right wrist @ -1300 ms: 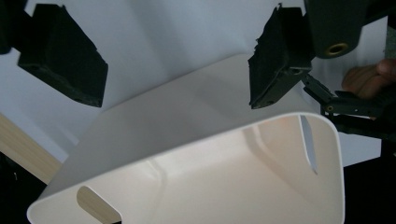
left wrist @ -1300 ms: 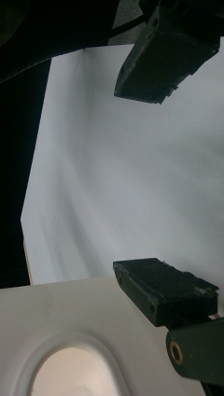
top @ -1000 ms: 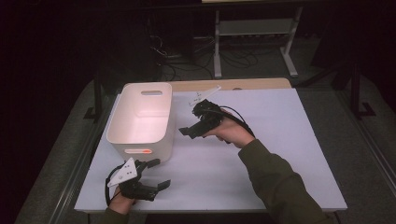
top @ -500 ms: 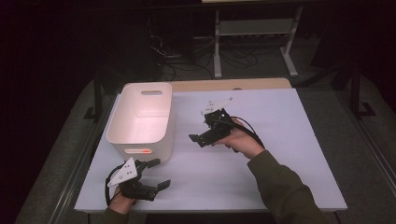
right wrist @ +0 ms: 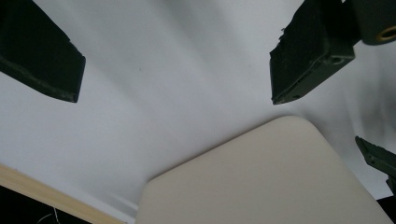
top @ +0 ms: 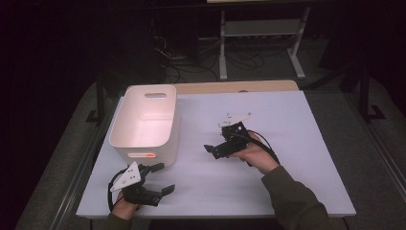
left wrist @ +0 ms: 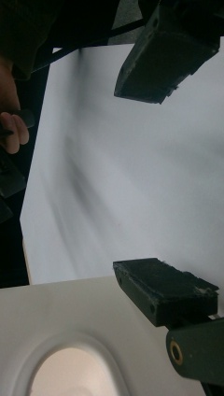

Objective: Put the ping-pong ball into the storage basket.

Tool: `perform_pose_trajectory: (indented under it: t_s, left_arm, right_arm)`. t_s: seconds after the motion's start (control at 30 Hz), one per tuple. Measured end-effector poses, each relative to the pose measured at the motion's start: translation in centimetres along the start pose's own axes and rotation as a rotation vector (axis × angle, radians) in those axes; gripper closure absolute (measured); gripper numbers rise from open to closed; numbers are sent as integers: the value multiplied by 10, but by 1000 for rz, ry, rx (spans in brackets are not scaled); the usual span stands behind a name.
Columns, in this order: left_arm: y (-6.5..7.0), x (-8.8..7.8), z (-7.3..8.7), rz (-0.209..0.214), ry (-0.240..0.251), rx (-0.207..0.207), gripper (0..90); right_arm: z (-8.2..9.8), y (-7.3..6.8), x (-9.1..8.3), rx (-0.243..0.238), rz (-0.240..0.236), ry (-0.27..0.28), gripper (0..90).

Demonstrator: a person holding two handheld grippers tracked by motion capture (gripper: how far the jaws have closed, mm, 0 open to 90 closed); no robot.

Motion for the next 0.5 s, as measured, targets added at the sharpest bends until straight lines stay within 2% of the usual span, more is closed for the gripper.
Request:
perform_pose_trajectory:
  t_s: [0.33, 0.5]
  left_arm:
    - [1, 0, 0, -2, 4, 1, 140]
    - [1, 0, 0, -2, 4, 0, 140]
  right_arm:
    - [34, 6, -4, 53, 31, 19, 26]
    - [46, 10, -9, 73, 45, 28, 26]
Point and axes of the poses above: each handheld gripper's, and its own axes: x roughly forward along the jaws, z roughly out of its underside, y roughly to its right, the point moved 1 cm from there along x, roughly forward along the jaws, and after that the axes turned 7 degrees about -y, right-handed, at the moved point
